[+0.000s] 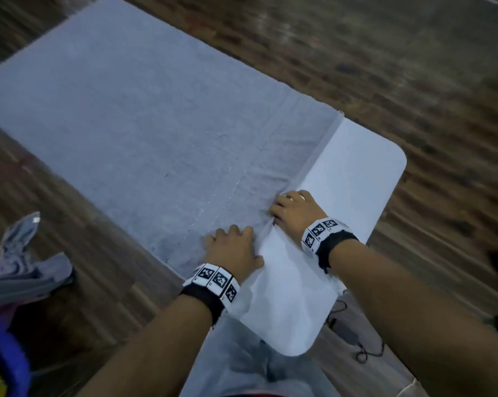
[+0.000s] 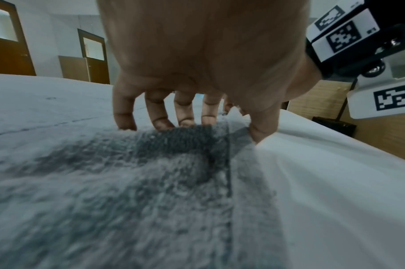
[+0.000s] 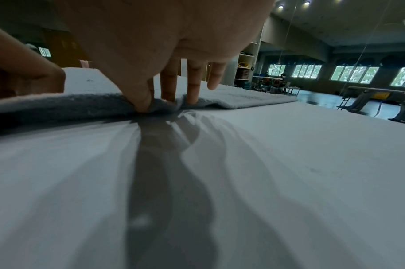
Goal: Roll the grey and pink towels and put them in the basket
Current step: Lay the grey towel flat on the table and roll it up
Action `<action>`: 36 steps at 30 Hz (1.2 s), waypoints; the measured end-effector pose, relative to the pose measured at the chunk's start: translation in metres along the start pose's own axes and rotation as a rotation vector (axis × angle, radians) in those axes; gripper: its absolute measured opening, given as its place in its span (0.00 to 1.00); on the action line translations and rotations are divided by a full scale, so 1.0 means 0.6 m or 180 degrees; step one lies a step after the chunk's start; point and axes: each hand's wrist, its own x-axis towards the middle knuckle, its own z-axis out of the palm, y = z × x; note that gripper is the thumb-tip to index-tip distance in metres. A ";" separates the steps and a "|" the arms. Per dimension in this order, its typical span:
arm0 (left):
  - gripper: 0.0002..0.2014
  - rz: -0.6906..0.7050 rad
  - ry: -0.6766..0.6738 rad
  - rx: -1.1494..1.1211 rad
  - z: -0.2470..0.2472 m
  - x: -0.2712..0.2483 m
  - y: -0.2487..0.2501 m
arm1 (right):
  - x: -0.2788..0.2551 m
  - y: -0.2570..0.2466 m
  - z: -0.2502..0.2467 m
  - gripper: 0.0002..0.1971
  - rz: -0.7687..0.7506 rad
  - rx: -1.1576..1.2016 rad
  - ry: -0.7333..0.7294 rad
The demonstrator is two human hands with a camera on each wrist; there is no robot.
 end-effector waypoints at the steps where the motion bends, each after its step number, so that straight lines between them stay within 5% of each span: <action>1: 0.21 -0.0065 -0.0018 0.0018 0.000 0.001 0.002 | 0.002 0.000 -0.003 0.13 0.0004 -0.0022 -0.0041; 5: 0.16 -0.0079 -0.0057 0.0010 -0.008 0.011 0.000 | 0.022 0.003 -0.031 0.09 0.0062 -0.0128 -0.0177; 9: 0.06 0.0234 -0.0036 -0.0732 -0.026 0.004 -0.037 | 0.042 -0.007 -0.055 0.09 -0.0053 -0.0221 -0.0504; 18: 0.05 0.0217 -0.0300 -0.1528 -0.023 -0.011 -0.094 | 0.091 -0.004 -0.071 0.08 -0.0556 -0.0146 -0.1013; 29: 0.05 -0.1110 0.0362 -0.2399 0.010 -0.025 -0.055 | 0.183 0.020 -0.057 0.13 -0.1307 0.0072 -0.1626; 36: 0.11 -0.1716 0.0717 -0.1951 0.027 -0.055 -0.017 | 0.182 0.045 -0.038 0.07 -0.1566 0.0478 -0.1550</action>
